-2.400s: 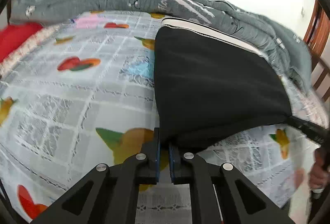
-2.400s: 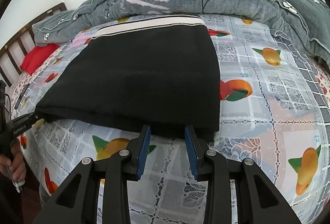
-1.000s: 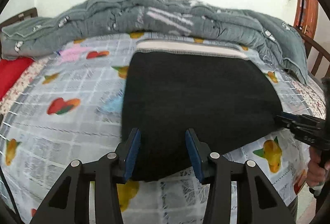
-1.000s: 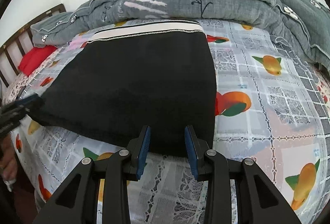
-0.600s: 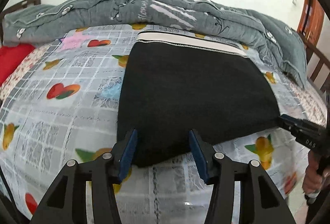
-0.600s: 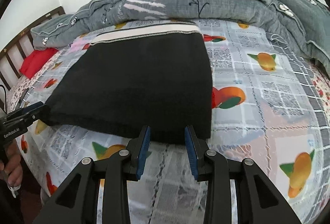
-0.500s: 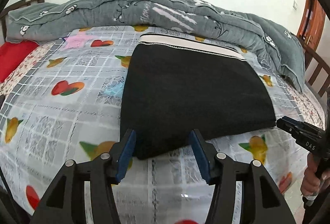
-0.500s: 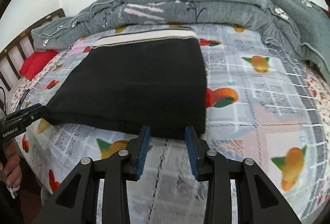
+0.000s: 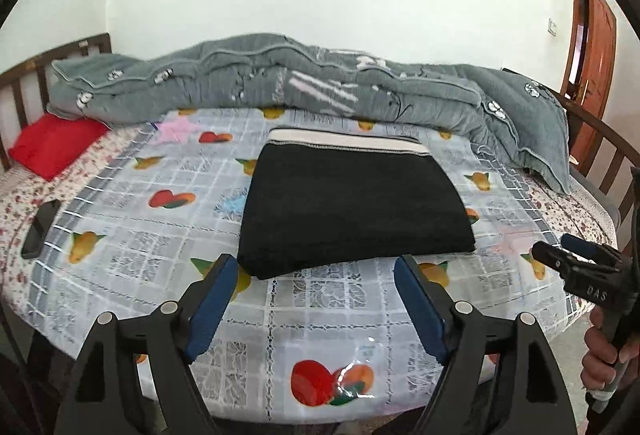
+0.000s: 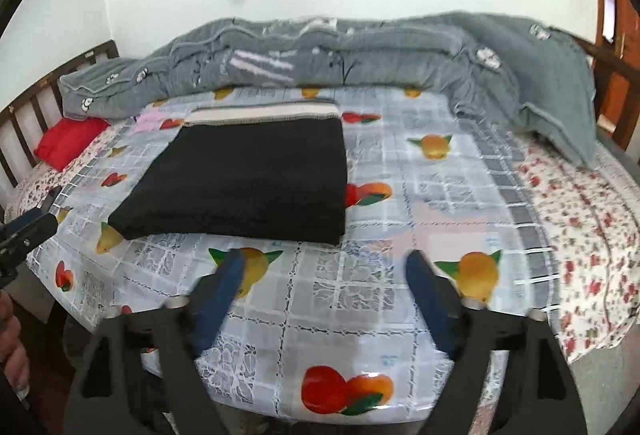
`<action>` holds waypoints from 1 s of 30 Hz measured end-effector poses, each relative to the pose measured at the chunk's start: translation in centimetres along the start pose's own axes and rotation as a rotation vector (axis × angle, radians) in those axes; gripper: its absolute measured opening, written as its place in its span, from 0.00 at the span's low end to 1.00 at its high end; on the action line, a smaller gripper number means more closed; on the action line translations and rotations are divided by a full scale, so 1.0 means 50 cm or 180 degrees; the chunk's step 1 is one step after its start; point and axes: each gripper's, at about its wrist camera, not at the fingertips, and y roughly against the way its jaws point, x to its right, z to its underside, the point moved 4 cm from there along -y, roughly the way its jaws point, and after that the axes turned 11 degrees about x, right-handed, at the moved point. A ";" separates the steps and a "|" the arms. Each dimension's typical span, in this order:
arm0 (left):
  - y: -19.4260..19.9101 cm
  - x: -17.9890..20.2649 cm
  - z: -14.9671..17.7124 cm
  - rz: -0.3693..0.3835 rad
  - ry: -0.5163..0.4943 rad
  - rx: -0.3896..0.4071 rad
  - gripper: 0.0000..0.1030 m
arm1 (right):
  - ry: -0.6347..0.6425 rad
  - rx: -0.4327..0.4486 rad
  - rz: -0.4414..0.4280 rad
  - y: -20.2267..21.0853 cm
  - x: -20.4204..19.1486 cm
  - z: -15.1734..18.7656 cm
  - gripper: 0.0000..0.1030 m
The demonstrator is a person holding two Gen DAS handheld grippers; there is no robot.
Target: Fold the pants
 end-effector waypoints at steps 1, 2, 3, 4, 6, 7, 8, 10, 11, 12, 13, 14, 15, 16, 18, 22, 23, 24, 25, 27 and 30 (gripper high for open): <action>0.009 0.003 -0.003 -0.0008 0.0010 0.0016 0.79 | 0.0047 0.0064 0.0028 0.017 -0.001 0.000 0.89; 0.017 0.006 -0.003 -0.0018 0.0023 0.0026 0.80 | 0.0068 0.0089 0.0038 0.027 0.000 -0.001 0.90; 0.025 0.008 -0.004 -0.0036 0.0033 0.0028 0.81 | 0.0076 0.0103 0.0053 0.038 0.000 0.000 0.92; 0.033 0.012 -0.003 -0.0046 0.0034 0.0028 0.82 | 0.0064 0.0115 0.0056 0.048 0.002 0.002 0.94; 0.043 0.017 0.000 -0.0059 0.0018 0.0021 0.83 | 0.0016 0.0151 0.0057 0.066 0.009 0.004 0.94; 0.050 0.020 0.002 -0.0074 0.0004 0.0027 0.83 | 0.0005 0.0164 0.0050 0.073 0.011 0.006 0.94; 0.056 0.023 0.004 -0.0084 -0.0001 0.0040 0.83 | -0.0003 0.0179 0.0049 0.082 0.013 0.008 0.95; 0.068 0.028 0.009 -0.0083 -0.0007 0.0049 0.83 | -0.0023 0.0178 0.0061 0.092 0.017 0.013 0.95; 0.073 0.031 0.012 -0.0081 -0.0016 0.0049 0.83 | -0.0032 0.0181 0.0042 0.098 0.019 0.014 0.95; 0.077 0.033 0.013 -0.0087 -0.0026 0.0049 0.83 | -0.0045 0.0182 0.0043 0.102 0.020 0.015 0.95; 0.080 0.035 0.013 -0.0096 -0.0039 0.0054 0.83 | -0.0057 0.0184 0.0048 0.105 0.022 0.016 0.95; 0.083 0.036 0.012 -0.0109 -0.0050 0.0060 0.83 | -0.0068 0.0189 0.0044 0.108 0.022 0.017 0.95; 0.087 0.036 0.011 -0.0123 -0.0053 0.0066 0.83 | -0.0076 0.0196 0.0033 0.112 0.023 0.018 0.95; 0.089 0.037 0.011 -0.0130 -0.0053 0.0073 0.83 | -0.0078 0.0202 0.0033 0.116 0.024 0.017 0.95; 0.094 0.037 0.010 -0.0136 -0.0053 0.0080 0.83 | -0.0082 0.0207 0.0038 0.119 0.021 0.016 0.95; 0.098 0.039 0.010 -0.0158 -0.0067 0.0103 0.83 | -0.0048 0.0219 0.0045 0.124 0.014 0.013 0.95; 0.098 0.038 0.011 -0.0155 -0.0063 0.0099 0.83 | -0.0054 0.0218 0.0034 0.126 0.013 0.014 0.95; 0.098 0.038 0.011 -0.0146 -0.0043 0.0092 0.83 | -0.0056 0.0210 0.0023 0.126 0.011 0.013 0.95; 0.098 0.038 0.012 -0.0131 -0.0022 0.0087 0.83 | -0.0042 0.0206 0.0018 0.127 0.009 0.013 0.95; 0.097 0.038 0.012 -0.0116 -0.0012 0.0084 0.83 | -0.0021 0.0219 0.0032 0.131 0.007 0.012 0.95; 0.096 0.038 0.012 -0.0099 -0.0011 0.0101 0.83 | -0.0030 0.0218 0.0009 0.134 0.003 0.011 0.95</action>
